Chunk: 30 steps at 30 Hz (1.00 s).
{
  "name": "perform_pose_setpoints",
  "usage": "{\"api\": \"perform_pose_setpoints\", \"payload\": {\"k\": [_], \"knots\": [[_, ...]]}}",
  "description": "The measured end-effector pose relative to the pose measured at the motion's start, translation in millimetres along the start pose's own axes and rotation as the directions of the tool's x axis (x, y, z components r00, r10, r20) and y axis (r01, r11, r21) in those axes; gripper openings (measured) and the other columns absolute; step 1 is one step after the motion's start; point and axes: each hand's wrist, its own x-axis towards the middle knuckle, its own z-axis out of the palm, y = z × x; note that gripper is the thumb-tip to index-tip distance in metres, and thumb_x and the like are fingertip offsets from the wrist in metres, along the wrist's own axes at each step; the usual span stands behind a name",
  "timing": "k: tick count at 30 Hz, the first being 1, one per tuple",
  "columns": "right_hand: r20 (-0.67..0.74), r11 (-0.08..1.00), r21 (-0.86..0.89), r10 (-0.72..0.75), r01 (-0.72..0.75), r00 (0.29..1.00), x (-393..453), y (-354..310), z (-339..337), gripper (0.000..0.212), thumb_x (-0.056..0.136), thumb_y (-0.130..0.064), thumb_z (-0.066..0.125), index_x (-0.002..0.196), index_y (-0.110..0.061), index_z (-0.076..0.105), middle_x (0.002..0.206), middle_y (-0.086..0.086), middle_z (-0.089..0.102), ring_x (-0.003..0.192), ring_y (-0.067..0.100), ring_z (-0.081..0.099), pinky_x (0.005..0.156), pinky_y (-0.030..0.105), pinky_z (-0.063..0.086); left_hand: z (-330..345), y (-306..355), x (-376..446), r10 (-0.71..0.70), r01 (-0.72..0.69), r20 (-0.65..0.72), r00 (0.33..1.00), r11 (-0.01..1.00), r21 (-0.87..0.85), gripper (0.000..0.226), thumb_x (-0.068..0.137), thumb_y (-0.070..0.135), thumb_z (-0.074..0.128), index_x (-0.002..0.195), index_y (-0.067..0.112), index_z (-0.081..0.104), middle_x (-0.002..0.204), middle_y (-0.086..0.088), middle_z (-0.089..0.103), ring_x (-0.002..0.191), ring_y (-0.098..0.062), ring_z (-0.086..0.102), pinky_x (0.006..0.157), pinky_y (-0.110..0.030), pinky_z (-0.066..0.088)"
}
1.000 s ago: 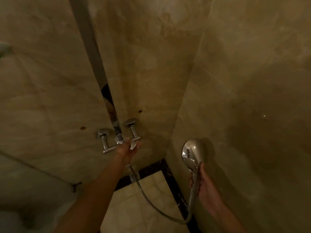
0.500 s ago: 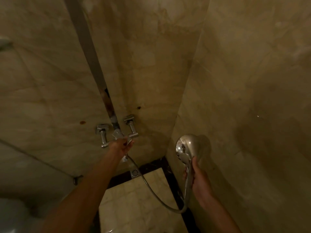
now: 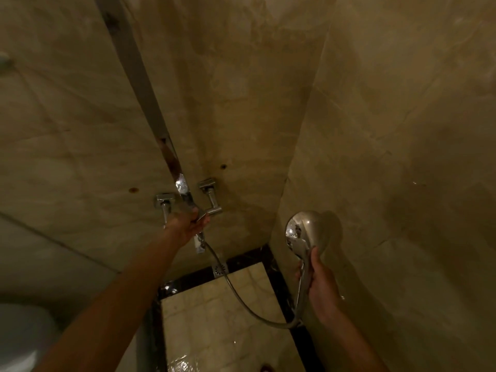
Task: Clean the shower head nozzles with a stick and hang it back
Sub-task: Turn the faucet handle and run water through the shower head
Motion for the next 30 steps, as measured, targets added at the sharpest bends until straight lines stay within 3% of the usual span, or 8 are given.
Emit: {"api": "perform_pose_setpoints", "payload": {"k": [5,7,10,12,14,19,24,30], "knots": [[0.014,1.0,-0.003,-0.006,0.006,1.0,2,2,2,0.075,0.062,-0.09,0.058,0.073,-0.019,0.077,0.068,0.007,0.068,0.067,0.019,0.066,0.077,0.041,0.049,-14,-4,-4,0.144,-0.15,0.051,0.988,0.843,0.516,0.024,0.102,0.029,0.05,0.092,0.012,0.063,0.085,-0.012,0.063,0.073,-0.022,0.06,0.058,-0.029,0.051],[0.019,1.0,0.002,-0.015,0.015,1.0,3,3,2,0.074,0.063,-0.089,0.059,0.075,-0.019,0.077,0.068,0.006,0.068,0.065,0.018,0.066,0.076,0.041,0.048,-17,-5,-3,0.331,-0.27,0.058,0.942,0.642,0.718,0.023,0.101,0.03,0.05,0.096,0.013,0.065,0.09,-0.009,0.062,0.078,-0.022,0.058,0.069,-0.033,0.047],[0.023,1.0,-0.022,-0.02,0.02,1.0,4,3,2,0.074,0.066,-0.089,0.057,0.076,-0.019,0.077,0.07,0.006,0.069,0.068,0.018,0.066,0.079,0.042,0.048,-17,-4,-8,0.595,-0.411,0.203,0.778,0.236,0.88,0.019,0.098,0.026,0.057,0.102,0.009,0.065,0.103,-0.008,0.061,0.097,-0.025,0.058,0.08,-0.037,0.047],[0.017,1.0,-0.017,-0.021,0.021,1.0,4,3,1,0.072,0.068,-0.088,0.057,0.076,-0.02,0.077,0.069,0.005,0.069,0.068,0.018,0.066,0.079,0.041,0.048,-14,-7,-10,0.602,-0.488,0.358,0.714,0.06,0.871,0.018,0.096,0.024,0.061,0.098,0.007,0.063,0.103,-0.009,0.059,0.097,-0.027,0.058,0.082,-0.037,0.047],[0.015,0.999,-0.017,-0.03,0.031,0.999,4,4,0,0.07,0.069,-0.087,0.057,0.076,-0.02,0.077,0.071,0.006,0.069,0.068,0.018,0.066,0.079,0.041,0.048,-11,-14,-9,0.532,-0.512,0.45,0.717,-0.035,0.858,0.023,0.095,0.022,0.062,0.107,0.004,0.061,0.11,-0.011,0.057,0.1,-0.029,0.059,0.081,-0.032,0.045],[0.016,1.0,-0.015,-0.023,0.023,1.0,3,6,-5,0.074,0.071,-0.087,0.055,0.086,-0.018,0.078,0.077,0.006,0.072,0.075,0.02,0.066,0.084,0.043,0.049,-12,-16,-7,0.533,-0.5,0.496,0.686,-0.151,0.853,0.023,0.093,0.017,0.063,0.109,0.0,0.06,0.119,-0.016,0.056,0.111,-0.032,0.055,0.09,-0.038,0.044],[-0.004,1.0,0.002,-0.012,0.012,1.0,3,2,-6,0.07,0.072,-0.085,0.057,0.088,-0.02,0.079,0.076,0.007,0.071,0.08,0.023,0.066,0.089,0.046,0.047,-12,-8,-8,0.524,-0.493,0.466,0.713,-0.097,0.865,0.017,0.096,0.018,0.06,0.103,0.003,0.06,0.11,-0.017,0.061,0.101,-0.032,0.06,0.085,-0.042,0.049],[0.006,1.0,0.004,-0.007,0.007,1.0,1,-1,-8,0.069,0.073,-0.086,0.056,0.087,-0.023,0.079,0.078,0.007,0.072,0.077,0.02,0.067,0.088,0.045,0.048,-11,-4,-7,0.464,-0.488,0.478,0.746,-0.107,0.866,0.02,0.097,0.017,0.057,0.112,0.004,0.059,0.112,-0.015,0.059,0.099,-0.028,0.061,0.087,-0.043,0.052]]}}
